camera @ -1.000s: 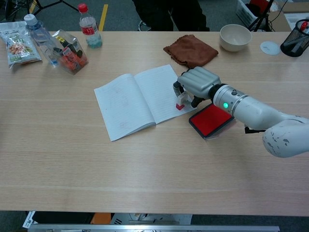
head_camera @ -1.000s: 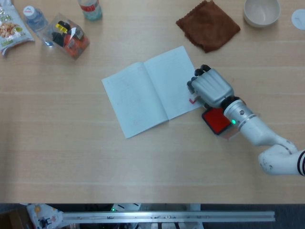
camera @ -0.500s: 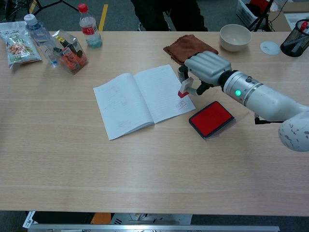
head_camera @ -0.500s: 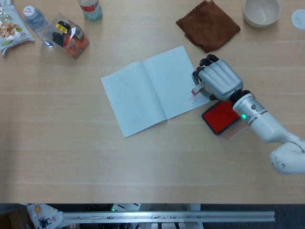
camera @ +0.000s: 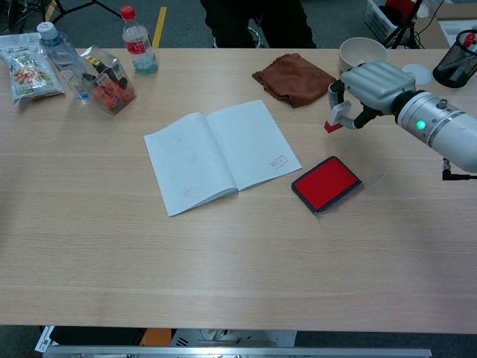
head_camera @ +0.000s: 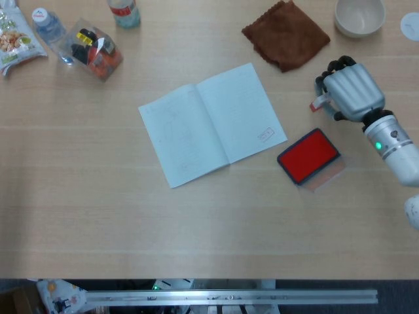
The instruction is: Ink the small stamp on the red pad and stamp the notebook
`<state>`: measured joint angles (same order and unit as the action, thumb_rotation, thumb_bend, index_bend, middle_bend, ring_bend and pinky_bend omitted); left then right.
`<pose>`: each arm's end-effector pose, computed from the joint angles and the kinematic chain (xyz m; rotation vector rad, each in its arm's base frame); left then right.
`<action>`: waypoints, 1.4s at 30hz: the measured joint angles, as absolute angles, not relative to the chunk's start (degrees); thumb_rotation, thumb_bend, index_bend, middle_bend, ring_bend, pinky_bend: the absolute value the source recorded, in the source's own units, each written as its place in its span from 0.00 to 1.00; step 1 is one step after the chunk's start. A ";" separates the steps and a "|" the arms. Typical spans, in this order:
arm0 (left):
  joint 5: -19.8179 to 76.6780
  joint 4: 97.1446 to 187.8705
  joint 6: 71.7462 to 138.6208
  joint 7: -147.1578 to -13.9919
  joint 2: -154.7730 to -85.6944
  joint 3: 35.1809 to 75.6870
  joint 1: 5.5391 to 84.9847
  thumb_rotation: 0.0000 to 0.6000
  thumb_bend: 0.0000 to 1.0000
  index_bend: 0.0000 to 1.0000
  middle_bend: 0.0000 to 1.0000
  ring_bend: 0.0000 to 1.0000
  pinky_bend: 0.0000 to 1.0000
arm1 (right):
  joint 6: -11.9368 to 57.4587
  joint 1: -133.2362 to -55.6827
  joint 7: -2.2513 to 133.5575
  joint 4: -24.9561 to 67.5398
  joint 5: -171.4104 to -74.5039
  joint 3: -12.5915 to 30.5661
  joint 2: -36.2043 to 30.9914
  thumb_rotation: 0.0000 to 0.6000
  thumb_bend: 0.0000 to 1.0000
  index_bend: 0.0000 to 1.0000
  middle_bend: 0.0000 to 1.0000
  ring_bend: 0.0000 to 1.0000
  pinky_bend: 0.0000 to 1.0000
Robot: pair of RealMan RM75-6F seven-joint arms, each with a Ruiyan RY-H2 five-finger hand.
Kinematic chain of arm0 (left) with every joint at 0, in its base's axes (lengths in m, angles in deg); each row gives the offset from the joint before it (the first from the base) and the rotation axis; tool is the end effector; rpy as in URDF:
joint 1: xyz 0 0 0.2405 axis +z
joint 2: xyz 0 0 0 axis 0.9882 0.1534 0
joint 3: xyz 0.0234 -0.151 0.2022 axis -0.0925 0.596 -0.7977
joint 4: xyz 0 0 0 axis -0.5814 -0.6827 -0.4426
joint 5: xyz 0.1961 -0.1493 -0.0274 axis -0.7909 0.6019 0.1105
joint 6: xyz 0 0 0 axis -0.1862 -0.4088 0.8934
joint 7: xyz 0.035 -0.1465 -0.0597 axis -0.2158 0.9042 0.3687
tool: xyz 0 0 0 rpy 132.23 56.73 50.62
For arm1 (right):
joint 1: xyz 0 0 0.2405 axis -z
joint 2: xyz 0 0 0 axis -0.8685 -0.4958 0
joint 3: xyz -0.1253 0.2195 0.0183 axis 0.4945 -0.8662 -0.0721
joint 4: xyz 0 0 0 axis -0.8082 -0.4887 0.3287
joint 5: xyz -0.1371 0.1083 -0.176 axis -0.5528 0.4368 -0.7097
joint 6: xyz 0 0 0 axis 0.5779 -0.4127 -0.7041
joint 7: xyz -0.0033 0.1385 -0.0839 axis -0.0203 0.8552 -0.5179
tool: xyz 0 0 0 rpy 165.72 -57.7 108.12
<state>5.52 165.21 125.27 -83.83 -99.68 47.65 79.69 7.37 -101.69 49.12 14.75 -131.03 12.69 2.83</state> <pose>-0.3349 0.1710 0.1200 -1.3688 -0.9637 -0.7798 -0.2242 -0.3974 -0.0485 1.9246 -0.7820 0.6790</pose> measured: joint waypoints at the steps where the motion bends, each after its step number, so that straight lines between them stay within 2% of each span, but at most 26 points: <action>1: 5.57 165.21 125.24 -83.86 -99.69 47.63 79.71 1.00 0.30 0.11 0.06 0.06 0.04 | 7.05 -101.63 49.41 13.75 -130.90 12.83 3.23 1.00 0.41 0.81 0.51 0.27 0.21; 16: 5.81 165.23 124.71 -84.38 -99.97 47.44 79.55 1.00 0.30 0.11 0.06 0.06 0.04 | 3.90 -101.92 52.35 3.77 -131.47 13.81 9.07 1.00 0.39 0.75 0.48 0.27 0.21; 20: 5.96 165.24 124.77 -84.28 -99.94 47.51 79.58 1.00 0.30 0.11 0.06 0.06 0.04 | 3.52 -102.04 52.69 2.76 -131.68 13.75 9.65 1.00 0.35 0.72 0.47 0.26 0.21; 42: 6.19 164.84 124.34 -84.35 -100.23 47.51 79.34 1.00 0.30 0.11 0.06 0.06 0.04 | 3.67 -101.37 54.20 1.36 -133.03 13.75 10.77 1.00 0.30 0.56 0.42 0.22 0.21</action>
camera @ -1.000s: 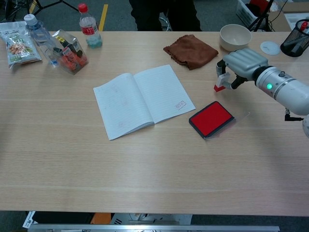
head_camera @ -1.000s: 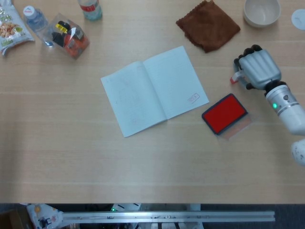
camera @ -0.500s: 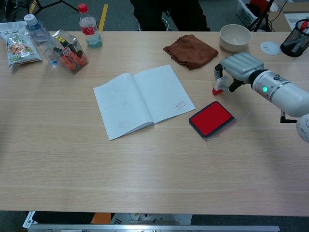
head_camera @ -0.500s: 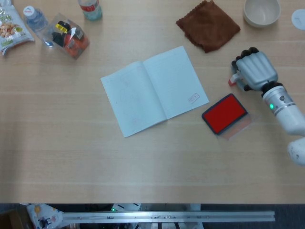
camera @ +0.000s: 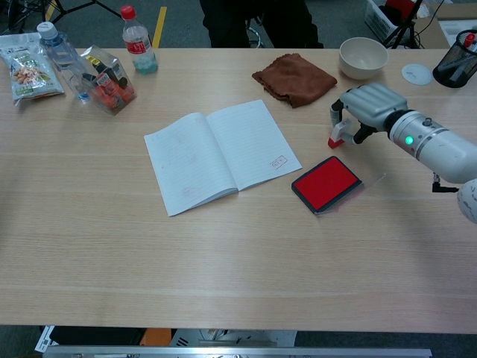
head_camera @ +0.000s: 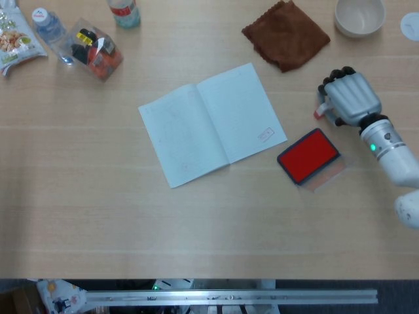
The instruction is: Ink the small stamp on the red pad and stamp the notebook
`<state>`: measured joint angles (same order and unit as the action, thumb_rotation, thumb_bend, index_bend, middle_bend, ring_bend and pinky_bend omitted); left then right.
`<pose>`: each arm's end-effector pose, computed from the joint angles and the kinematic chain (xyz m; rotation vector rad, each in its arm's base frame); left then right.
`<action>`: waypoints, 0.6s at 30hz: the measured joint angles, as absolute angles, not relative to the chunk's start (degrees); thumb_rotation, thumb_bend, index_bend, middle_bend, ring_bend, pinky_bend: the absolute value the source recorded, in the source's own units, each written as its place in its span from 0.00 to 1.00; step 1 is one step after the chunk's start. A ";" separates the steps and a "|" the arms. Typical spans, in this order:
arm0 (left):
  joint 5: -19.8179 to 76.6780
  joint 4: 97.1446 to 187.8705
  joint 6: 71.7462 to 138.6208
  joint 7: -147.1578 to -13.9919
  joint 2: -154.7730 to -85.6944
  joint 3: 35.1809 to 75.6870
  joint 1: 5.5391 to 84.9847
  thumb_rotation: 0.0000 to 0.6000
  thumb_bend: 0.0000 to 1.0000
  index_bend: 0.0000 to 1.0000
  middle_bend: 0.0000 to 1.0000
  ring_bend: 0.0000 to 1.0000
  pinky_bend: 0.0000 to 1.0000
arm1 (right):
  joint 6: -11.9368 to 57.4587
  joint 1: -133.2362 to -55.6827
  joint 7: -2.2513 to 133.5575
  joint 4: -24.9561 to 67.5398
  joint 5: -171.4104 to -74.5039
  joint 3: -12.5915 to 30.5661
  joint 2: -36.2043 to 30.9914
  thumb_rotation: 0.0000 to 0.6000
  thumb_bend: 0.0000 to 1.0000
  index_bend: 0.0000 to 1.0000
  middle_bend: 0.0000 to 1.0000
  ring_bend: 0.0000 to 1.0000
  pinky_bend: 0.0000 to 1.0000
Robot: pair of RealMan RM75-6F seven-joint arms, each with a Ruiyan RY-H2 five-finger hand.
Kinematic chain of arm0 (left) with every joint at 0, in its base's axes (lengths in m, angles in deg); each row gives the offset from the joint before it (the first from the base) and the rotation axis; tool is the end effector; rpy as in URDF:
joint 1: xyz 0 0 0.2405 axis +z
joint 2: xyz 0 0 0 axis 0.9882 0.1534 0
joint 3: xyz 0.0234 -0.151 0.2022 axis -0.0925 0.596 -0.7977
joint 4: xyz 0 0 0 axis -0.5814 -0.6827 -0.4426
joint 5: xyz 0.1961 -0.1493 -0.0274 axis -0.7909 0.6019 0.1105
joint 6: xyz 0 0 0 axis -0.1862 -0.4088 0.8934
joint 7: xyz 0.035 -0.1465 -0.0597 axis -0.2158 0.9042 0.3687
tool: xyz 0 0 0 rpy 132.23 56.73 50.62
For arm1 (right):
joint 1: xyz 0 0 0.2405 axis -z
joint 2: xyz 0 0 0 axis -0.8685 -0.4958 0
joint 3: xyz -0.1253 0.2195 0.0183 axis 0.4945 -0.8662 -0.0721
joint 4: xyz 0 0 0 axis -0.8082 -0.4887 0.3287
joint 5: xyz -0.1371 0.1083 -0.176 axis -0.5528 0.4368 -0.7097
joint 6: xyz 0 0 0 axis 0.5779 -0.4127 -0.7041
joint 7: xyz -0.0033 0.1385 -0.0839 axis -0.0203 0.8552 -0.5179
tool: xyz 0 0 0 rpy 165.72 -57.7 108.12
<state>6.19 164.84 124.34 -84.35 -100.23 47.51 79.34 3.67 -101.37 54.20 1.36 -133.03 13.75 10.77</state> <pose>-0.3371 0.1721 0.1154 -1.3753 -0.9743 -0.7624 -0.2564 -0.4028 -0.0784 1.9245 -0.8292 0.5974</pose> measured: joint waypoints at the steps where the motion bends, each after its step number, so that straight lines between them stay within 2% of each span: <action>1: 6.21 164.83 124.34 -84.34 -100.24 47.51 79.35 1.00 0.30 0.11 0.06 0.06 0.04 | 3.62 -101.33 54.14 1.38 -132.99 13.75 10.76 1.00 0.29 0.55 0.41 0.22 0.21; 15: 6.24 164.79 124.36 -84.24 -100.18 47.47 79.36 1.00 0.30 0.11 0.06 0.06 0.04 | 3.26 -101.16 53.00 2.27 -132.11 13.11 10.19 1.00 0.27 0.45 0.39 0.20 0.21; 18: 6.20 164.87 124.47 -84.15 -100.09 47.49 79.38 1.00 0.30 0.11 0.06 0.06 0.04 | 3.25 -101.17 52.73 2.68 -132.01 13.02 9.98 1.00 0.27 0.40 0.38 0.20 0.20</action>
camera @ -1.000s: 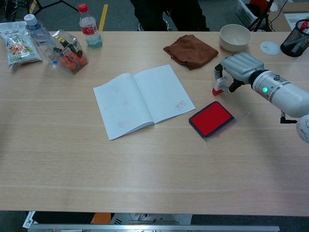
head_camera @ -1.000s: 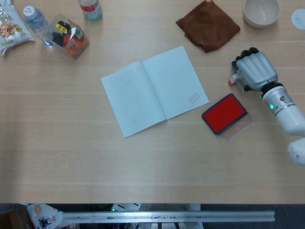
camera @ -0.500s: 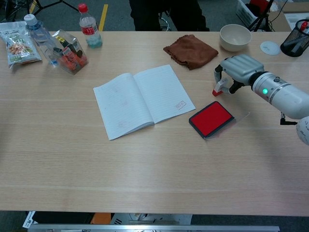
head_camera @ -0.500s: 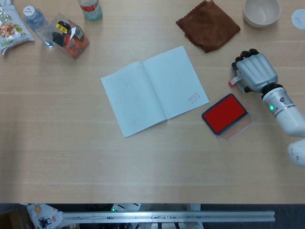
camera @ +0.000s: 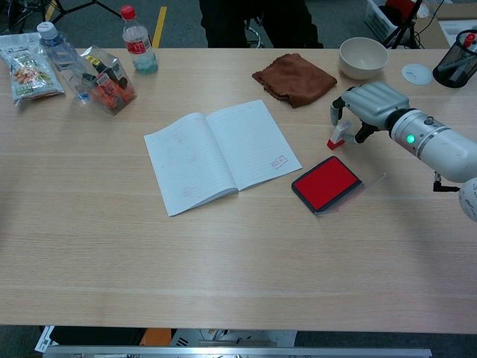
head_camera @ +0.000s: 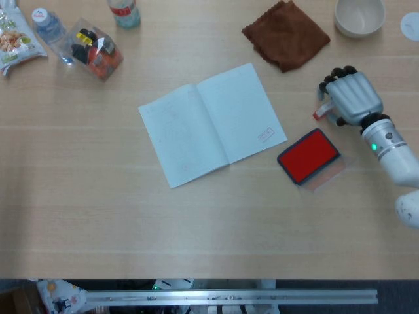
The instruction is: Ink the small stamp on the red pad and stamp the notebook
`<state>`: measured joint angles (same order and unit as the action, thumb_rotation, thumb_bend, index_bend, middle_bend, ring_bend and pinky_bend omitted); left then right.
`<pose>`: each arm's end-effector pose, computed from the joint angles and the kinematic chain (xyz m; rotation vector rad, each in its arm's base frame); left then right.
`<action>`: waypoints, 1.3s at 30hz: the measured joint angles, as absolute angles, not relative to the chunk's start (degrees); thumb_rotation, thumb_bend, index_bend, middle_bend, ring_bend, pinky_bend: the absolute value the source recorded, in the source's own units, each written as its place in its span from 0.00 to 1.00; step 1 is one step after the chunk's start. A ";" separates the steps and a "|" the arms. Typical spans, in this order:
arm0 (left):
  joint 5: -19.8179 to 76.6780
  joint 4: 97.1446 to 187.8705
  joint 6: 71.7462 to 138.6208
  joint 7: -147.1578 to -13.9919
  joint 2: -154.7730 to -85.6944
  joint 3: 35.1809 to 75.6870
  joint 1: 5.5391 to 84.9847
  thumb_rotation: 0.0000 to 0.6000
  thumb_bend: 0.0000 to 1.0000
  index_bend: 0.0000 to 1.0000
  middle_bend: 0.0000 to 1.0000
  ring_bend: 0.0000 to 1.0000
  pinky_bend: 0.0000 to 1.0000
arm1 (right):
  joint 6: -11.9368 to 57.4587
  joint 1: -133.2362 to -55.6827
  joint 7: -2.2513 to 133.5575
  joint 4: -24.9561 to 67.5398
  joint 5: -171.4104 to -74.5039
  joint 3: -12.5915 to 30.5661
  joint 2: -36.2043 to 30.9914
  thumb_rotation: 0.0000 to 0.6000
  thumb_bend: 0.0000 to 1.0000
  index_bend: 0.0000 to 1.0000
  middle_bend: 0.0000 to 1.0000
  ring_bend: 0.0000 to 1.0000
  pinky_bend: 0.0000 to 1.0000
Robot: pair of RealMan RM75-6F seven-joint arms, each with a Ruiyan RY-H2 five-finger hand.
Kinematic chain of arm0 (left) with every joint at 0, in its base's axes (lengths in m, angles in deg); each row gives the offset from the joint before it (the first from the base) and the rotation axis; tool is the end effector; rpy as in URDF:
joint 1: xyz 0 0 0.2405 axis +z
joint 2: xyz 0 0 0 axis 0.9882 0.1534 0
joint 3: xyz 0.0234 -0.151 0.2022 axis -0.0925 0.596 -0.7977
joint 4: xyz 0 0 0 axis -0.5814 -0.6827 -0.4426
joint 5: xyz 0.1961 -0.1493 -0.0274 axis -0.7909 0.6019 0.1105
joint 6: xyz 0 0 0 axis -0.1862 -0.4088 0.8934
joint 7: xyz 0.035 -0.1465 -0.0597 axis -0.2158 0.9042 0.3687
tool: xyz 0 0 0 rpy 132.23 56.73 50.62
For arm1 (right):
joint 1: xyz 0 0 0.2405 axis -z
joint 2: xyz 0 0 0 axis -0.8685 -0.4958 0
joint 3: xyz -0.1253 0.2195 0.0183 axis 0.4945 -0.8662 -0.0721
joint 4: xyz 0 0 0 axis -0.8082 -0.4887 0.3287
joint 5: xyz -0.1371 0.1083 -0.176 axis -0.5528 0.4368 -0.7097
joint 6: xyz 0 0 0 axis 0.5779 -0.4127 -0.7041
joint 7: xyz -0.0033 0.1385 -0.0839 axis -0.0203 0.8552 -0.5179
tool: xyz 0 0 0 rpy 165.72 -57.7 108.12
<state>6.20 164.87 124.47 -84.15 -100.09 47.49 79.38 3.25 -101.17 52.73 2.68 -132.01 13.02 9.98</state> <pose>-0.3374 0.1718 0.1165 -1.3728 -0.9744 -0.7641 -0.2558 -0.4034 -0.0751 1.9158 -0.8342 0.5903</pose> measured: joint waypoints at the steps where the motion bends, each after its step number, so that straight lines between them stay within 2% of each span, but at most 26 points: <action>1: 6.18 164.90 124.50 -84.12 -100.03 47.51 79.38 1.00 0.30 0.11 0.06 0.06 0.04 | 3.24 -101.16 52.60 2.92 -131.98 13.01 9.84 1.00 0.27 0.37 0.38 0.19 0.20; 8: 6.04 165.00 124.55 -84.09 -99.96 47.52 79.32 1.00 0.30 0.11 0.06 0.06 0.04 | 3.74 -100.85 51.78 5.39 -131.84 12.96 8.21 1.00 0.27 0.22 0.36 0.19 0.20; 15: 6.37 164.52 124.86 -83.21 -99.86 48.08 79.26 1.00 0.30 0.11 0.06 0.06 0.04 | 5.55 -99.72 50.50 11.40 -131.43 12.84 4.14 1.00 0.27 0.19 0.35 0.18 0.20; 23: 6.28 164.27 125.73 -82.06 -99.51 48.62 79.32 1.00 0.30 0.11 0.06 0.06 0.04 | 10.98 -96.53 47.11 23.37 -130.77 12.93 -5.51 1.00 0.28 0.19 0.35 0.18 0.20; 25: 6.25 164.24 126.00 -81.93 -99.64 48.78 79.34 1.00 0.30 0.11 0.06 0.06 0.04 | 12.86 -95.46 45.81 26.33 -130.88 13.17 -8.13 1.00 0.29 0.21 0.35 0.18 0.20; 29: 6.13 164.03 126.67 -81.68 -100.07 49.31 79.26 1.00 0.30 0.11 0.06 0.06 0.04 | 16.62 -93.10 42.86 31.41 -130.67 13.74 -12.40 1.00 0.31 0.32 0.37 0.18 0.20; 33: 5.83 163.62 127.04 -81.49 -100.68 49.71 79.02 1.00 0.30 0.11 0.06 0.06 0.04 | 21.12 -90.24 41.01 34.72 -130.28 14.25 -15.17 1.00 0.31 0.39 0.38 0.19 0.20; 39: 4.81 163.20 127.40 -81.15 -101.22 49.92 78.58 1.00 0.30 0.11 0.06 0.06 0.04 | 29.09 -84.99 41.69 36.73 -130.07 14.51 -17.48 1.00 0.32 0.42 0.40 0.20 0.20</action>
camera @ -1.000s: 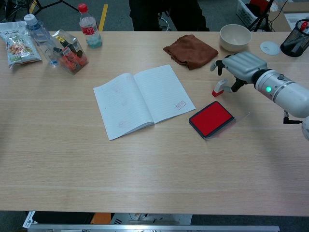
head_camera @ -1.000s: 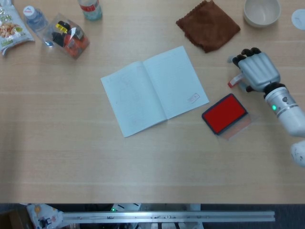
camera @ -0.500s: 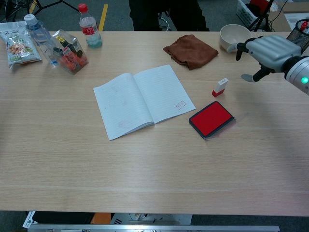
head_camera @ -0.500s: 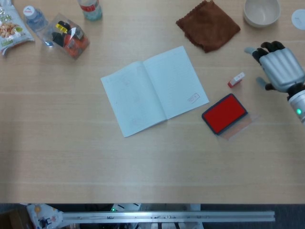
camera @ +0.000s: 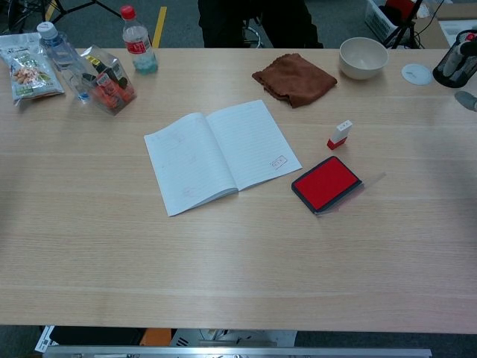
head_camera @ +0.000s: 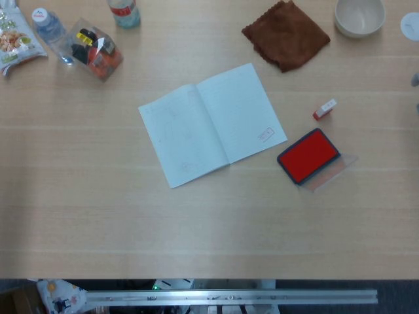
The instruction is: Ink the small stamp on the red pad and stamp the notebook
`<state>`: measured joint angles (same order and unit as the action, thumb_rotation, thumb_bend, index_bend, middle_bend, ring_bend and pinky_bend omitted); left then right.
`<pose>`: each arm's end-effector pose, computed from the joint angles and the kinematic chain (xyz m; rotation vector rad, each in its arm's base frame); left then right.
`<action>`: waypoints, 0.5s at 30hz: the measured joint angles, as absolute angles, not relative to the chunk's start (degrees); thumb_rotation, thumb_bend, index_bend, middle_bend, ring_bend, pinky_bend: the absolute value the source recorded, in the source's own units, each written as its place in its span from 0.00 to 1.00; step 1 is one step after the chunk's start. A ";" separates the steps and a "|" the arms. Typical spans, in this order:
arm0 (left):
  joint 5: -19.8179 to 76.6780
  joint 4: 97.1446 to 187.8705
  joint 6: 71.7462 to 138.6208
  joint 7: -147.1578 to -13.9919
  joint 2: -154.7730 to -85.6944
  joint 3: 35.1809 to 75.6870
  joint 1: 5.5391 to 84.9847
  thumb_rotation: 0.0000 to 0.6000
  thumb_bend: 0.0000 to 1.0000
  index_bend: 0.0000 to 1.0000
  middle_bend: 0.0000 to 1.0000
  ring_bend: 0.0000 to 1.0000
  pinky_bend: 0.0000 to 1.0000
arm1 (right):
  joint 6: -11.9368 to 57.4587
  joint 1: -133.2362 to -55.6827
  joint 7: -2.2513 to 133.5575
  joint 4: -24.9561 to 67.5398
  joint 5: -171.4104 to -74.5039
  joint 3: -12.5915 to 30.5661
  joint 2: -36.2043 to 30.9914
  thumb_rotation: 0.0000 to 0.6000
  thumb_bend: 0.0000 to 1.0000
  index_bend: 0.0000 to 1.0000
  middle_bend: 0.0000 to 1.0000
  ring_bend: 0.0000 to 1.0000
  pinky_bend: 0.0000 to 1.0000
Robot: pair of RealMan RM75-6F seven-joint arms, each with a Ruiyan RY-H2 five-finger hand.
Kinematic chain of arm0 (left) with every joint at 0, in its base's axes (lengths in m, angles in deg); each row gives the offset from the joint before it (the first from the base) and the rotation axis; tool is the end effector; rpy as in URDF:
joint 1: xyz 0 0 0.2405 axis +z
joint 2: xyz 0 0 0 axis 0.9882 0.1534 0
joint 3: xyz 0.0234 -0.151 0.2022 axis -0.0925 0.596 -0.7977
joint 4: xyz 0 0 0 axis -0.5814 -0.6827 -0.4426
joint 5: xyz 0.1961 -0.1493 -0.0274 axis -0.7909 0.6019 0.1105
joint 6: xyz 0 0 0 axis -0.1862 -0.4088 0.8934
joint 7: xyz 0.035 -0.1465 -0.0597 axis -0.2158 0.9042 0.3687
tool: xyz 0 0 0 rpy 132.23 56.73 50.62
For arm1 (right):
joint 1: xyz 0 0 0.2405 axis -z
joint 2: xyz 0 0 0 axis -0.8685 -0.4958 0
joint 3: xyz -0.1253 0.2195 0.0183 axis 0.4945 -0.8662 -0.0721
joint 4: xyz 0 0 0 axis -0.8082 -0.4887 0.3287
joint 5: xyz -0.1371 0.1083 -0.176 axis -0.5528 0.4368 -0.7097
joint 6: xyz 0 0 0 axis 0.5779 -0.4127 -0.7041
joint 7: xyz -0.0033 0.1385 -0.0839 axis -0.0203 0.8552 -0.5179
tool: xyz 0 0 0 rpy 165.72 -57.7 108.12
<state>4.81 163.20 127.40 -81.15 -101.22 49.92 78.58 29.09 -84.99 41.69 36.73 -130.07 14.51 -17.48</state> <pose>-0.3291 0.1881 0.1257 -1.3329 -0.9188 -0.8794 -0.2860 -0.3161 0.0843 1.5900 -0.6992 0.6421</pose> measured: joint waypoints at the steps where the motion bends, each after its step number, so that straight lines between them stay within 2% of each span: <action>1: 4.61 163.21 127.59 -80.99 -101.26 49.98 78.54 1.00 0.30 0.11 0.06 0.06 0.04 | 30.82 -83.84 42.09 36.87 -130.18 14.53 -17.89 1.00 0.32 0.42 0.41 0.20 0.20; 8: 3.43 163.88 128.45 -81.15 -101.26 49.87 78.51 1.00 0.30 0.11 0.06 0.06 0.04 | 39.22 -77.23 44.95 38.56 -131.52 14.85 -20.95 1.00 0.32 0.42 0.41 0.21 0.20; 15: 3.08 164.31 129.24 -80.94 -101.49 49.90 78.72 1.00 0.30 0.11 0.06 0.05 0.04 | 41.81 -73.57 46.43 40.50 -131.93 15.08 -23.48 1.00 0.32 0.42 0.41 0.21 0.20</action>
<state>3.08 164.31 129.24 -80.94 -101.49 49.90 78.72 41.81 -73.57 46.43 40.50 -131.93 15.08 -23.48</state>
